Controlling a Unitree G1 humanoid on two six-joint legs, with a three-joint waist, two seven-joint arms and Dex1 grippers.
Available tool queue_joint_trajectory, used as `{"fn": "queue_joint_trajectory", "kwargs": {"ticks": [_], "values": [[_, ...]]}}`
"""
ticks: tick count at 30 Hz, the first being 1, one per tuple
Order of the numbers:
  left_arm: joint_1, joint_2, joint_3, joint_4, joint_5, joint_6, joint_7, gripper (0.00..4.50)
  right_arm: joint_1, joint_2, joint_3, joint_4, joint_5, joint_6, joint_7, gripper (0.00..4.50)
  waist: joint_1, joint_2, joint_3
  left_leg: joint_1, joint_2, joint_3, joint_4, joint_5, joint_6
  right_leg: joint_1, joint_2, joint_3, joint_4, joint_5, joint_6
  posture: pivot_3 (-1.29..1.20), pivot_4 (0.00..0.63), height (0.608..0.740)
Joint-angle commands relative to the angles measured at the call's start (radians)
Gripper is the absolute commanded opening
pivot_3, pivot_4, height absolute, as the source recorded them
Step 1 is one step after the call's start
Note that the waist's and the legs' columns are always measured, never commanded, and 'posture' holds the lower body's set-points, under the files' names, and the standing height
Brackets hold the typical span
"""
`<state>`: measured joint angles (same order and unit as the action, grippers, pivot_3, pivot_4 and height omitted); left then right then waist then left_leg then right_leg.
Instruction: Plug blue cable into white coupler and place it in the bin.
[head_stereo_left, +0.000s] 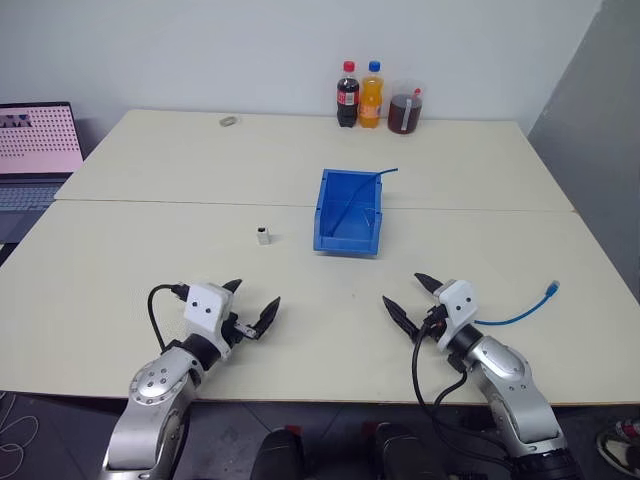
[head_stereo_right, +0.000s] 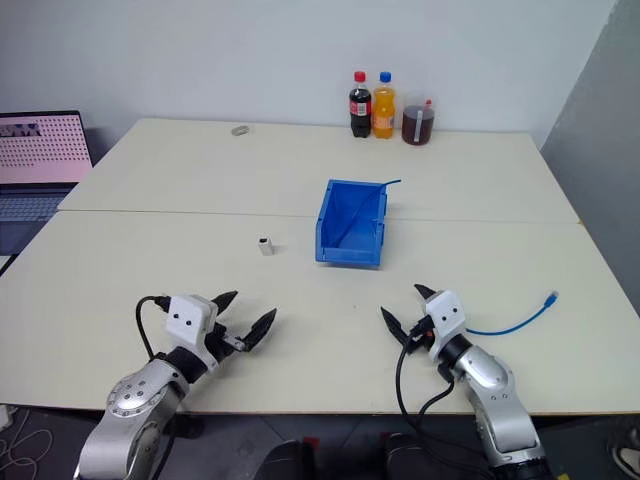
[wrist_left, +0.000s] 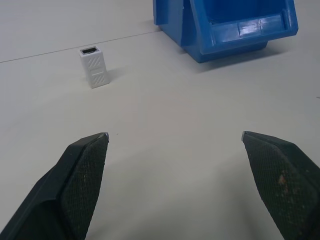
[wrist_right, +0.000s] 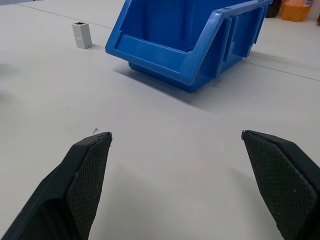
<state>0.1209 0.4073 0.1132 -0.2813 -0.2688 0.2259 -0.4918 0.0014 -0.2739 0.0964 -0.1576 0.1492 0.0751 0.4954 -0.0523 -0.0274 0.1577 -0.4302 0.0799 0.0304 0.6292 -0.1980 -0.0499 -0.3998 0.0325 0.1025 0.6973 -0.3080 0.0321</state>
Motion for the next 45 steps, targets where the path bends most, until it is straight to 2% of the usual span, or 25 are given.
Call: {"fn": "queue_joint_trajectory", "kwargs": {"ticks": [1,9,12,17,21,25,29,33,38,45], "values": [[-0.008,0.003,-0.002,-0.03,-0.012,-0.032,-0.023,4.5,0.001,-0.004,-0.02,-0.045,0.021,-0.008,0.003,4.42,0.0,0.0,0.0,0.0,0.0,0.0,0.0,0.0,0.0,0.0,0.0,0.0,0.0,0.0,0.0,0.0,0.15,0.74],[0.017,0.031,-0.015,-0.056,0.009,-0.013,-0.04,4.5,0.007,-0.007,-0.016,-0.051,0.018,-0.007,0.005,4.42,0.0,0.0,0.0,0.0,0.0,0.0,0.0,0.0,0.0,0.0,0.0,0.0,0.0,0.0,0.0,0.0,0.15,0.74],[0.019,0.048,-0.01,-0.062,-0.023,-0.01,-0.076,4.5,0.011,-0.009,-0.016,-0.055,0.018,-0.006,0.004,4.42,0.0,0.0,0.0,0.0,0.0,0.0,0.0,0.0,0.0,0.0,0.0,0.0,0.0,0.0,0.0,0.0,0.15,0.74],[-0.012,0.124,0.025,-0.064,-0.189,0.014,-0.272,4.5,0.015,-0.011,-0.019,-0.068,0.006,-0.011,-0.008,4.42,-0.001,0.0,0.0,0.0,0.0,0.0,0.0,0.0,0.0,0.0,0.0,0.0,0.0,0.0,0.0,0.0,0.15,0.74],[-0.086,0.203,-0.03,-0.048,-0.172,0.009,-0.376,4.5,0.044,-0.01,-0.047,-0.124,0.01,0.001,-0.038,4.42,0.002,0.0,0.0,0.0,0.0,-0.001,0.0,0.0,0.0,0.0,0.0,-0.001,0.0,0.0,0.0,0.0,0.15,0.74],[-0.193,0.233,-0.092,-0.036,-0.213,0.071,-0.469,4.5,0.105,0.02,-0.109,-0.243,0.039,0.06,-0.117,4.42,0.012,0.0,0.0,0.0,0.0,-0.001,0.0,0.0,0.0,0.001,0.0,-0.001,0.0,-0.001,0.0,0.0,0.15,0.74],[-0.356,0.266,-0.204,-0.01,-0.217,0.123,-0.614,4.5,0.194,0.08,-0.246,-0.414,0.047,0.208,-0.294,4.42,0.02,0.001,0.0,0.0,0.0,-0.002,0.0,0.0,0.0,0.0,0.0,-0.002,0.0,-0.001,0.0,0.0,0.15,0.74],[-0.462,0.272,-0.276,0.051,-0.203,0.126,-0.724,4.5,0.206,0.114,-0.346,-0.522,0.01,0.433,-0.448,4.42,0.019,0.002,0.0,0.0,0.0,-0.001,0.0,0.0,0.0,0.0,0.0,-0.002,0.0,-0.001,0.0,0.0,0.15,0.74],[-0.571,0.241,-0.346,0.165,-0.172,0.083,-0.837,4.5,0.109,0.121,-0.461,-0.559,0.003,0.726,-0.579,4.42,0.012,0.002,0.0,0.0,0.0,-0.001,0.0,0.0,0.0,0.0,0.001,-0.001,0.001,-0.001,0.0,0.0,0.15,0.74],[-0.665,0.181,-0.395,0.258,-0.139,0.038,-0.909,4.5,-0.073,0.141,-0.571,-0.474,0.025,0.947,-0.635,4.42,0.012,0.003,0.0,-0.002,-0.001,-0.001,0.0,0.0,0.0,-0.002,0.001,-0.001,0.001,-0.001,0.0,0.0,0.15,0.74]]}}
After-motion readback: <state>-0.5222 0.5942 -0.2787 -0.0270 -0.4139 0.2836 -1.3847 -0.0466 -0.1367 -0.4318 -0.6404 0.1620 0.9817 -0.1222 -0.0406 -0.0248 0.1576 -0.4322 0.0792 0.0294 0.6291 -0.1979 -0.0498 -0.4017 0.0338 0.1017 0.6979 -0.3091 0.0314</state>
